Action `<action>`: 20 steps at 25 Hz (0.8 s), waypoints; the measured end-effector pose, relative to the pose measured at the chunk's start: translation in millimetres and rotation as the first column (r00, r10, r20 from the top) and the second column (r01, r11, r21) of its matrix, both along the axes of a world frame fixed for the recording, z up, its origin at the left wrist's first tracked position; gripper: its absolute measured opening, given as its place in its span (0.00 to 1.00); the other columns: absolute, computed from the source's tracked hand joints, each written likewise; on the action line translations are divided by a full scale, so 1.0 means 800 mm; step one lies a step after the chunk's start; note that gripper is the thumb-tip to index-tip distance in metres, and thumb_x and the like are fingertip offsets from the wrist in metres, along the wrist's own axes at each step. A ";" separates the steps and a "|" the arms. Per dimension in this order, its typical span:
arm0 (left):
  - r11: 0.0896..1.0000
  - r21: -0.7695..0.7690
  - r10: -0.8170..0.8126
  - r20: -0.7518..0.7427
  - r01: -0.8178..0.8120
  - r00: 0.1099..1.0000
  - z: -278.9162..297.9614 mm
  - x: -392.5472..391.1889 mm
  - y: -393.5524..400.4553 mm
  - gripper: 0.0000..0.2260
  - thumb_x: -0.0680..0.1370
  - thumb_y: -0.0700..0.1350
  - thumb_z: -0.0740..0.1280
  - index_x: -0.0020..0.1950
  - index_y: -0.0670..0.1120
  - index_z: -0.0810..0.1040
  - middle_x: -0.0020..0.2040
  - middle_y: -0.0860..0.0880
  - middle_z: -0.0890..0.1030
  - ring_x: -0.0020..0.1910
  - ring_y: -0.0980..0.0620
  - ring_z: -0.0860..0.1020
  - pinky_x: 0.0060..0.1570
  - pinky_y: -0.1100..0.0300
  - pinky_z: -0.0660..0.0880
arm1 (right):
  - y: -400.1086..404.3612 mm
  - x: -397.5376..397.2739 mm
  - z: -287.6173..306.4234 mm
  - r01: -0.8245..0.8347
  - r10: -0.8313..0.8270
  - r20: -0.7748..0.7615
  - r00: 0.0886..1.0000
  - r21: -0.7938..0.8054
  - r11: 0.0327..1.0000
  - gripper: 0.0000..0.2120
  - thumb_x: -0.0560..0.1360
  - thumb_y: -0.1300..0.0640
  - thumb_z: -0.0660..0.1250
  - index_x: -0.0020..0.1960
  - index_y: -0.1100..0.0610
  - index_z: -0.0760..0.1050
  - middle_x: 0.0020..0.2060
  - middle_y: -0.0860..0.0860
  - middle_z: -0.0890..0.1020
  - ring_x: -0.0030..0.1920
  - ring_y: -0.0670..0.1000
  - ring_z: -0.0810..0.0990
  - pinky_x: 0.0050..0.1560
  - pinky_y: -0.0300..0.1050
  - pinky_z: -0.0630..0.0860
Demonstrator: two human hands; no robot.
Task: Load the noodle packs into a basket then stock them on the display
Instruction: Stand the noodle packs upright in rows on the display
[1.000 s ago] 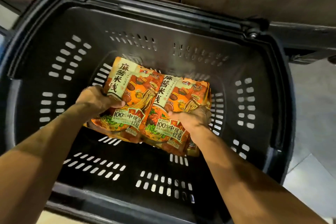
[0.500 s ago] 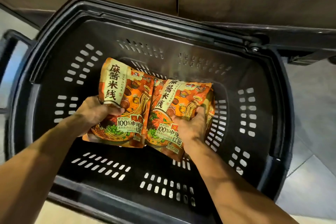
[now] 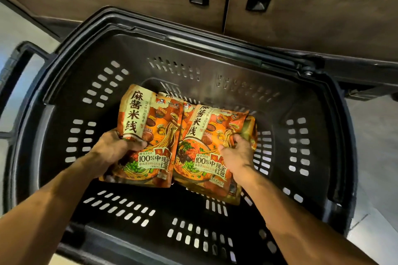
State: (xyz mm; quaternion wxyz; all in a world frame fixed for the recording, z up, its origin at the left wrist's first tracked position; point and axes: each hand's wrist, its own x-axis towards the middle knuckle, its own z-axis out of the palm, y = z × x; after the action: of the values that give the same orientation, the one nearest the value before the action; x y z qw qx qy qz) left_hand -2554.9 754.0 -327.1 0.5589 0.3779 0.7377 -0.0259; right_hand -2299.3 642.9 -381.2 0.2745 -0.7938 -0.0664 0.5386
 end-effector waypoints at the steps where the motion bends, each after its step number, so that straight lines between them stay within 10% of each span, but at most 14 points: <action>1: 1.000 -0.013 0.011 0.007 -0.011 1.000 -0.003 -0.003 0.003 0.24 0.62 0.45 0.79 0.57 0.47 0.80 0.51 0.45 0.86 0.52 0.45 0.83 0.49 0.52 0.76 | 0.006 0.001 -0.004 0.010 -0.010 0.017 1.000 0.007 1.000 0.25 0.78 0.66 0.69 0.73 0.55 0.68 0.52 0.48 0.79 0.55 0.50 0.78 0.51 0.40 0.75; 4: 0.998 -0.018 0.057 0.019 -0.057 0.998 -0.012 -0.015 0.004 0.23 0.64 0.44 0.79 0.57 0.45 0.80 0.51 0.44 0.86 0.52 0.44 0.83 0.51 0.50 0.77 | 0.015 -0.017 -0.011 -0.099 0.094 0.260 0.961 0.004 0.995 0.30 0.76 0.66 0.71 0.74 0.55 0.62 0.60 0.55 0.78 0.55 0.54 0.81 0.44 0.44 0.80; 8: 0.998 -0.004 0.065 0.010 -0.065 0.998 -0.015 -0.019 0.003 0.17 0.68 0.42 0.78 0.55 0.46 0.80 0.52 0.44 0.86 0.51 0.44 0.83 0.53 0.49 0.77 | 0.011 -0.045 -0.008 -0.279 0.323 0.460 0.827 -0.165 0.946 0.41 0.77 0.56 0.70 0.82 0.57 0.50 0.79 0.59 0.61 0.77 0.59 0.63 0.75 0.58 0.64; 12: 0.998 -0.011 0.058 0.022 -0.058 0.998 -0.015 -0.018 0.007 0.15 0.69 0.41 0.78 0.54 0.47 0.80 0.51 0.43 0.85 0.53 0.42 0.83 0.56 0.47 0.76 | 0.006 -0.040 -0.005 -0.438 0.510 0.612 0.604 -0.279 0.855 0.40 0.77 0.45 0.68 0.82 0.55 0.54 0.76 0.57 0.61 0.73 0.57 0.62 0.69 0.54 0.64; 17: 0.999 -0.003 0.049 0.023 -0.049 0.999 -0.024 -0.022 0.006 0.19 0.67 0.43 0.79 0.56 0.46 0.81 0.51 0.44 0.86 0.53 0.42 0.83 0.63 0.41 0.76 | 0.021 -0.030 0.002 -0.149 0.148 0.217 0.965 -0.012 0.989 0.40 0.75 0.54 0.76 0.80 0.53 0.58 0.77 0.54 0.67 0.72 0.56 0.72 0.60 0.40 0.72; 20: 0.999 -0.009 0.051 0.042 -0.051 0.998 -0.025 -0.020 0.008 0.21 0.66 0.43 0.79 0.57 0.46 0.81 0.52 0.44 0.86 0.53 0.42 0.83 0.59 0.45 0.77 | 0.030 -0.019 0.015 0.006 -0.012 -0.063 0.998 -0.095 0.995 0.45 0.70 0.56 0.80 0.79 0.59 0.59 0.72 0.58 0.72 0.67 0.58 0.75 0.60 0.44 0.72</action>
State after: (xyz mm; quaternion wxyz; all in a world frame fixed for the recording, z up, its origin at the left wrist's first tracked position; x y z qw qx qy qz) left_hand -2570.9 760.5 -347.5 0.5763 0.3571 0.7351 -0.0065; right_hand -2314.5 666.9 -369.4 0.2409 -0.7887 -0.0284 0.5649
